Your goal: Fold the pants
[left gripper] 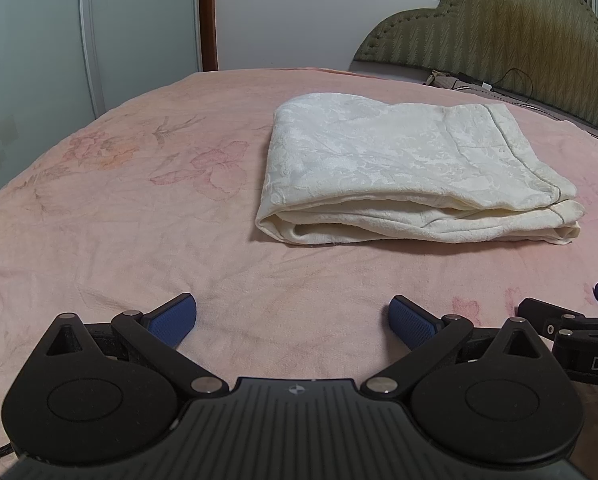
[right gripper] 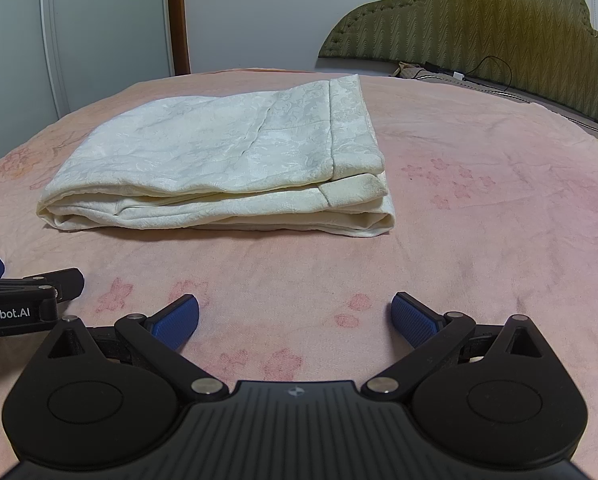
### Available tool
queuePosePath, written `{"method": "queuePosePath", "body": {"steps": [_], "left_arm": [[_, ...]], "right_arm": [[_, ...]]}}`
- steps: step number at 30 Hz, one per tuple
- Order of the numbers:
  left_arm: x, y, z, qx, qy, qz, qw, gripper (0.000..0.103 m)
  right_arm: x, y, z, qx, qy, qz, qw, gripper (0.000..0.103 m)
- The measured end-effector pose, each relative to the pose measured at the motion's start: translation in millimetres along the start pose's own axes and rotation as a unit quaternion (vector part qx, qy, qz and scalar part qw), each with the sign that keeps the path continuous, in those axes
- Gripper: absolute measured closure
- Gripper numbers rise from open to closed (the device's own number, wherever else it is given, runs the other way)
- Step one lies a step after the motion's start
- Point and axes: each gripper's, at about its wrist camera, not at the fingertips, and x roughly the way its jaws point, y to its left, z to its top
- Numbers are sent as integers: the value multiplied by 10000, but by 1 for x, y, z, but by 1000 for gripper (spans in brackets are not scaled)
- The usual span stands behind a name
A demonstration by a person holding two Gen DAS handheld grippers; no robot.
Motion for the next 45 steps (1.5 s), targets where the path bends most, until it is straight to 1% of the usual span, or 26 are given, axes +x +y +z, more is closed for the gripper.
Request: {"method": "queuePosePath", "body": {"steps": [13,15,18,19,20,21,23,25,27,39,45], "left_arm": [[-1,3,0,-31,-40,-3,10000,0],[-1,5,0,-78,-48,14,10000,0],[-1,5,1,-83,-37,34,10000,0],[-1,4,1,-63,-29,49,10000,0],[-1,4,1,-40,-20,65,10000,0],[-1,3,1,-25,-15,74,10000,0],[-1,4,1,-32,-11,66,10000,0],[0,5,1,-42,-7,55,10000,0],[0,5,1,-33,-6,58,10000,0],[0,5,1,-23,-5,57,10000,0],[1,4,1,-14,-2,68,10000,0]], "right_arm": [[-1,-3,0,59,-21,19,10000,0],[-3,-5,0,105,-57,-59,9999,0],[-9,-11,-1,353,-246,-427,9982,0],[-11,-14,-2,437,-299,-427,9977,0],[-10,-16,-2,485,-266,-328,9979,0],[-5,-16,-1,479,-120,-218,9985,0],[-1,-8,0,238,-1,-343,9991,0],[-1,-4,0,146,-8,-357,9993,0],[-1,-6,0,232,0,-291,9993,0],[-2,-8,0,212,-5,-293,9993,0],[-2,3,2,-80,-38,-409,9991,0]]}}
